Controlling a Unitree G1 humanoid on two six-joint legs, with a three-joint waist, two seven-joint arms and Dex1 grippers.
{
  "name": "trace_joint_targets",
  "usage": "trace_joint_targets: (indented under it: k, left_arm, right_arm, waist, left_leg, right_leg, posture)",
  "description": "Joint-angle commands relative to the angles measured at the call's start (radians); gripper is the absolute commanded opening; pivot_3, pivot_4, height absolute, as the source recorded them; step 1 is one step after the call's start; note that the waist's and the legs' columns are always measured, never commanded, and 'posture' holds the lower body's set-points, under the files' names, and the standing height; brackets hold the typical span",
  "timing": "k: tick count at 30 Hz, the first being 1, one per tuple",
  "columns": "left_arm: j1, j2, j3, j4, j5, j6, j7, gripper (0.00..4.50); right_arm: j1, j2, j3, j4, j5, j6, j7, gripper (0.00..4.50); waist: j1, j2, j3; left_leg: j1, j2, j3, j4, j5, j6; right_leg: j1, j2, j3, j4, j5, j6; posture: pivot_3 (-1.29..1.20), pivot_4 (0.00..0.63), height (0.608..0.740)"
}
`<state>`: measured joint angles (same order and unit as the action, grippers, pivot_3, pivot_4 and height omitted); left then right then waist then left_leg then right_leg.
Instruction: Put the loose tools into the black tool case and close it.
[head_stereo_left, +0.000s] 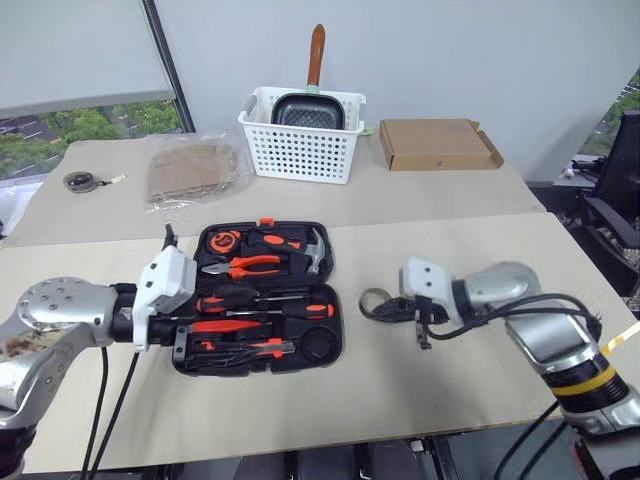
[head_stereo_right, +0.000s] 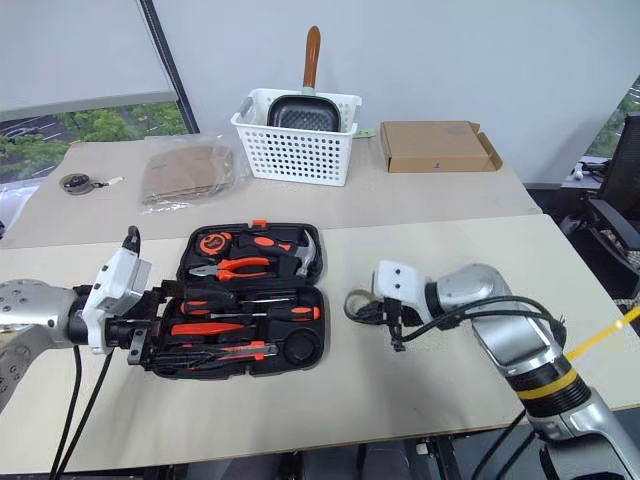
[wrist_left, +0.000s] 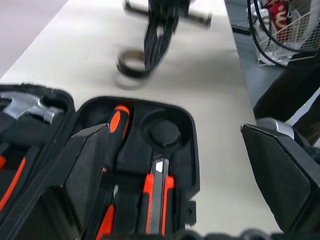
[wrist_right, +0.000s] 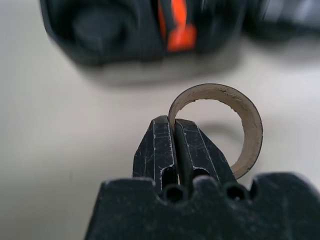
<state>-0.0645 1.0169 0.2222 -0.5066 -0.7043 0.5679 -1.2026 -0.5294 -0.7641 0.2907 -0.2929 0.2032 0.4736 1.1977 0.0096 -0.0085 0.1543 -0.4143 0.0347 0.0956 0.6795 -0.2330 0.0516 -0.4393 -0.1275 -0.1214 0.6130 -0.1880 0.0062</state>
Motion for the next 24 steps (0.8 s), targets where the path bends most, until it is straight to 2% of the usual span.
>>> trace_joint_targets:
  k: [1,8,19,20,22,24]
  left_arm:
    - [0.028,0.010,0.052,-0.003,0.024,-0.040,-0.005,4.50]
    - [0.071,0.001,0.109,-0.006,0.018,-0.043,0.010,4.50]
    - [0.136,-0.005,0.172,-0.034,0.007,-0.037,0.026,4.50]
    - [0.139,-0.005,0.175,-0.035,0.006,-0.037,0.026,4.50]
    - [0.144,-0.005,0.178,-0.035,0.006,-0.037,0.027,4.50]
    - [0.148,-0.006,0.179,-0.029,0.009,-0.040,0.024,4.50]
  right_arm:
    - [-0.051,0.050,0.053,-0.107,0.042,0.059,0.012,0.02]
    - [-0.115,0.137,0.236,-0.045,-0.057,0.029,0.034,0.02]
    - [-0.137,0.167,0.325,0.023,-0.120,-0.004,0.067,0.02]
    - [-0.136,0.166,0.326,0.023,-0.123,-0.003,0.070,0.72]
    - [-0.134,0.160,0.325,0.022,-0.127,-0.002,0.078,1.25]
    - [-0.131,0.136,0.314,-0.002,-0.115,0.012,0.101,1.98]
  waist:
    - [0.002,0.000,0.000]
    - [0.004,0.000,0.000]
    - [0.002,0.000,0.000]
    - [0.003,0.000,0.000]
    - [0.003,0.000,0.000]
    - [0.004,0.000,0.000]
  left_leg:
    - [0.000,0.000,0.000,0.000,0.000,0.000]
    - [0.000,0.000,0.000,0.001,-0.001,0.000]
    - [0.000,0.000,0.000,0.000,0.000,-0.001]
    - [0.000,0.000,0.000,0.000,0.000,-0.001]
    - [0.000,0.000,0.000,0.000,-0.001,-0.002]
    - [0.000,0.000,-0.001,0.000,-0.003,-0.007]
  right_leg:
    - [0.000,0.000,0.000,0.000,0.000,-0.001]
    - [0.000,-0.001,0.000,-0.001,-0.001,-0.001]
    - [0.000,0.000,-0.001,0.000,-0.001,-0.001]
    - [0.000,0.000,-0.001,0.000,-0.001,-0.001]
    - [0.000,0.000,-0.001,0.001,-0.001,-0.001]
    - [0.000,0.000,-0.001,0.001,-0.001,-0.001]
  posture:
    - [0.00,0.150,0.700]
    - [0.00,0.150,0.700]
    - [0.00,0.150,0.700]
    - [0.00,0.150,0.700]
    - [0.00,0.150,0.700]
    - [0.00,0.150,0.700]
